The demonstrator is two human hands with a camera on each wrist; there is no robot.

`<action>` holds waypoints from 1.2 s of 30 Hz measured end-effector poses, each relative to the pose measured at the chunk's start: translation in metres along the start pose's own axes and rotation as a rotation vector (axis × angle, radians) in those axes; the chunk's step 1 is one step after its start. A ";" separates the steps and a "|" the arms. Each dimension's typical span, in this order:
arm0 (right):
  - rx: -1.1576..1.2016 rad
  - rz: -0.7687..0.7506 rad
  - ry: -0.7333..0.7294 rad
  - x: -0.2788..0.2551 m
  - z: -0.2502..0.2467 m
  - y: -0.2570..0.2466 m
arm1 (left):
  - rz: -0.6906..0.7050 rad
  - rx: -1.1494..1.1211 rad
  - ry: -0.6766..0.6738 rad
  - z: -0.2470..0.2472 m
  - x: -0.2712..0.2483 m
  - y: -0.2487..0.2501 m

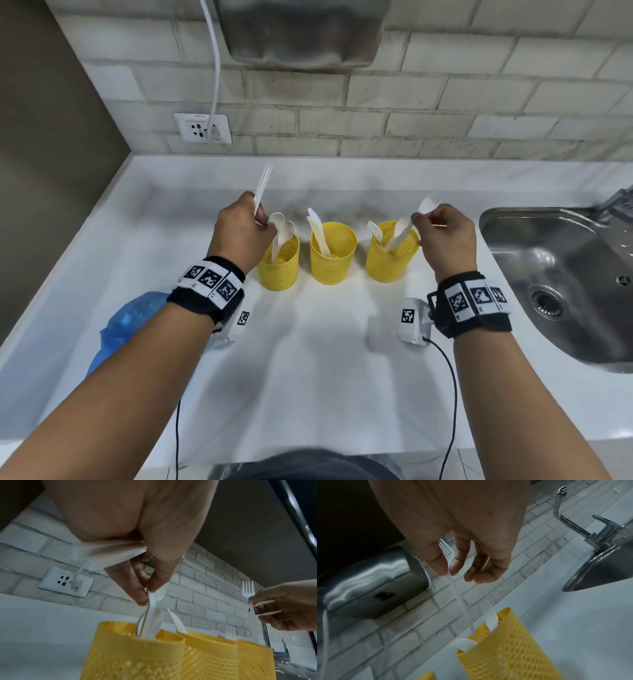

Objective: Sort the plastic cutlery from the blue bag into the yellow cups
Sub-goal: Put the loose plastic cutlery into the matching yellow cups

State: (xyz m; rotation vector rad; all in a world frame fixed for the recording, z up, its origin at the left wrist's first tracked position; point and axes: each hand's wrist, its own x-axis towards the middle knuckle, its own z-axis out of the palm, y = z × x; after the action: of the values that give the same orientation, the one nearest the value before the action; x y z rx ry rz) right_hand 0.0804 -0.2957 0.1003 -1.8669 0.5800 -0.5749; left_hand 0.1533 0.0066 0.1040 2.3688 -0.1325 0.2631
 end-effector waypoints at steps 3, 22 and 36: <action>-0.177 -0.018 0.008 0.011 0.009 0.011 | -0.035 0.032 -0.034 0.011 0.002 -0.007; -0.337 -0.108 -0.027 -0.015 0.030 0.050 | 0.133 0.115 -0.156 0.027 -0.046 -0.021; -0.555 -0.213 -0.090 -0.028 0.036 0.063 | 0.092 0.094 -0.178 0.025 -0.035 -0.039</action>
State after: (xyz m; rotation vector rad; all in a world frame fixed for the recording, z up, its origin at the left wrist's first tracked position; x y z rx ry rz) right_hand 0.0734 -0.2736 0.0257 -2.4878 0.5170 -0.4941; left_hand 0.1294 0.0179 0.0520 2.4814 -0.3208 0.1032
